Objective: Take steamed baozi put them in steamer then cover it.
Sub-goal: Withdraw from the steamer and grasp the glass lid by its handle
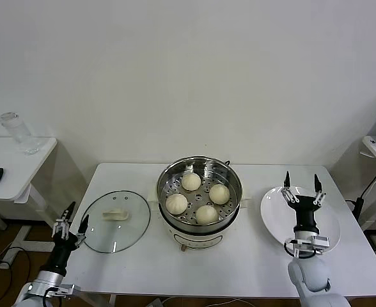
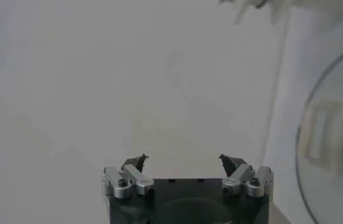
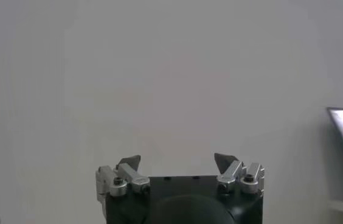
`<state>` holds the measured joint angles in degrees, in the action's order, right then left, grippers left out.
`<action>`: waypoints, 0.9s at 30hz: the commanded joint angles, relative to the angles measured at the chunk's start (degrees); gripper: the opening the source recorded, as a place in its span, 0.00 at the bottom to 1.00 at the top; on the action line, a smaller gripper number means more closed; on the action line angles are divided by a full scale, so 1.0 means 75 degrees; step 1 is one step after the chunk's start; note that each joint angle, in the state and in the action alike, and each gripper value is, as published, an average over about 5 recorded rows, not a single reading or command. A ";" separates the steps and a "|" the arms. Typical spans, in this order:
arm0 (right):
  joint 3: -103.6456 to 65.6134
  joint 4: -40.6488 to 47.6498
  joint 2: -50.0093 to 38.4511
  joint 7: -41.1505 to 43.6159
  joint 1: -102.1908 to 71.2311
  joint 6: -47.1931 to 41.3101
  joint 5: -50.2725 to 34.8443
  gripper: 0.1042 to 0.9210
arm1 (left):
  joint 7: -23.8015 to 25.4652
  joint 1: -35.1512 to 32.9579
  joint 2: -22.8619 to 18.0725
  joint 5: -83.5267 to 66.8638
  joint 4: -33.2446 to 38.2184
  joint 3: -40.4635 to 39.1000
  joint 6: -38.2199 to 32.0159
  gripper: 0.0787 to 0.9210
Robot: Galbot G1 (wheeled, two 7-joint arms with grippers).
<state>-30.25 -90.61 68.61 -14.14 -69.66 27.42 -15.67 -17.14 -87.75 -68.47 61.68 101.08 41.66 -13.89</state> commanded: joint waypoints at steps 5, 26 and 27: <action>-0.0516 -0.0129 0.0404 -0.0146 -0.0686 -0.0030 0.0127 0.88 | 0.0419 0.0512 -0.0116 0.0579 -0.0607 -0.0910 0.0603 0.88; -0.0560 -0.0187 0.0756 -0.0158 -0.0975 -0.0015 0.0482 0.88 | 0.0889 0.1792 -0.0309 -0.0139 -0.1649 -0.2018 0.1318 0.88; -0.0565 -0.0195 0.0764 -0.0159 -0.0980 -0.0016 0.0489 0.88 | 0.0886 0.1836 -0.0323 -0.0135 -0.1696 -0.2031 0.1331 0.88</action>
<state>-34.10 -91.85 73.68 -15.22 -76.29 27.29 -12.55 -11.44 -77.77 -70.19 61.79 92.00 29.61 -5.87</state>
